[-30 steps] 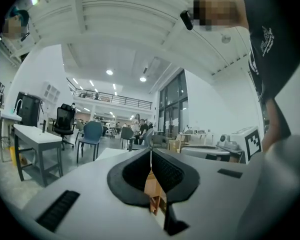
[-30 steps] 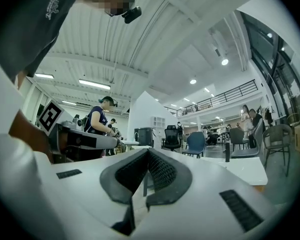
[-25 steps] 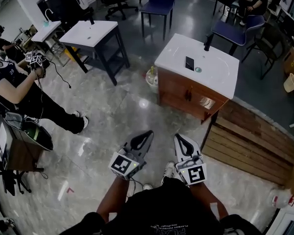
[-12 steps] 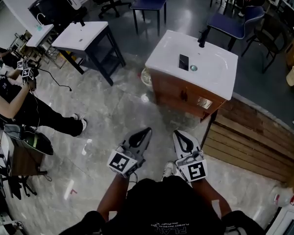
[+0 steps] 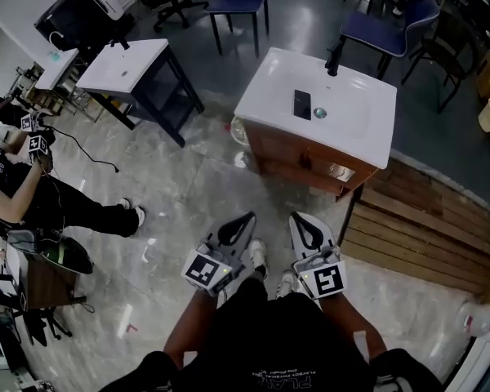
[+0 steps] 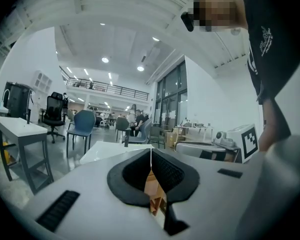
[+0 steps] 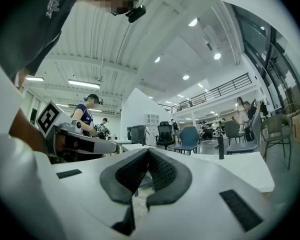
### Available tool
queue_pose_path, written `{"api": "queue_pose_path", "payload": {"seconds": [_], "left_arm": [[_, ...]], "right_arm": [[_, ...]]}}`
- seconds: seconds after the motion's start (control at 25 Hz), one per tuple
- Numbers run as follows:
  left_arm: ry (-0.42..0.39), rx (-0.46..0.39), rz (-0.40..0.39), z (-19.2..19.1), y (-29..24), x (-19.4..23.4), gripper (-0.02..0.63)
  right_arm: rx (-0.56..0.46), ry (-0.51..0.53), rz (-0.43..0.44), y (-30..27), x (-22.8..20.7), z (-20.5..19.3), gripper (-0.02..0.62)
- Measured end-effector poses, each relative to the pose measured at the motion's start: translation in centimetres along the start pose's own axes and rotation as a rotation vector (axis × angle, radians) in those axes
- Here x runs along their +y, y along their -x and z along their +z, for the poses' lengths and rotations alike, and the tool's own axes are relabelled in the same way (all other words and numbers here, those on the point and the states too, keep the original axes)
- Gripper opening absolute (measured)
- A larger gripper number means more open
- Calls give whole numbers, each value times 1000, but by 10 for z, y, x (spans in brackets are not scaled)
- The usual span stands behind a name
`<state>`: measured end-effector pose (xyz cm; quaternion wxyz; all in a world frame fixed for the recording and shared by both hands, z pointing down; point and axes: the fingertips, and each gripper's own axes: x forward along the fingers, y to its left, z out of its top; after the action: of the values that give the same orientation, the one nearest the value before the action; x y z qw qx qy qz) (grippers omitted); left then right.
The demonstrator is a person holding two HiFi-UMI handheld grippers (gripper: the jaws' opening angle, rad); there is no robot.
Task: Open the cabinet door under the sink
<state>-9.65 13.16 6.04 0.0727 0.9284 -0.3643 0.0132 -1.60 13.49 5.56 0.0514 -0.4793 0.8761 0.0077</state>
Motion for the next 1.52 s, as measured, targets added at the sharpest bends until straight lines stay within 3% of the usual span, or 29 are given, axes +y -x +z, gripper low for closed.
{"api": "queue_pose_path", "payload": {"seconds": [0.16,0.44,0.72,1.04,1.52], "left_arm": [[8,-12,-22,3,-21,28,25],[-31,-46,-81,42,-57,79,25],[51,-72,-129,41,-81,116,25],[31,30,-180,-2,-123,131,25],[56,60,-166,-72,-190,137,25]], "right_arm": [[-9,6,-55,-26,-17,-4,23],[-21,45,-111,-83,-37,16,23],[14,76,-166,-121,-51,5,23],[57,60,-248,-134,-85,-23,23],[157,22,-248,-141,-140,-104,23]]}}
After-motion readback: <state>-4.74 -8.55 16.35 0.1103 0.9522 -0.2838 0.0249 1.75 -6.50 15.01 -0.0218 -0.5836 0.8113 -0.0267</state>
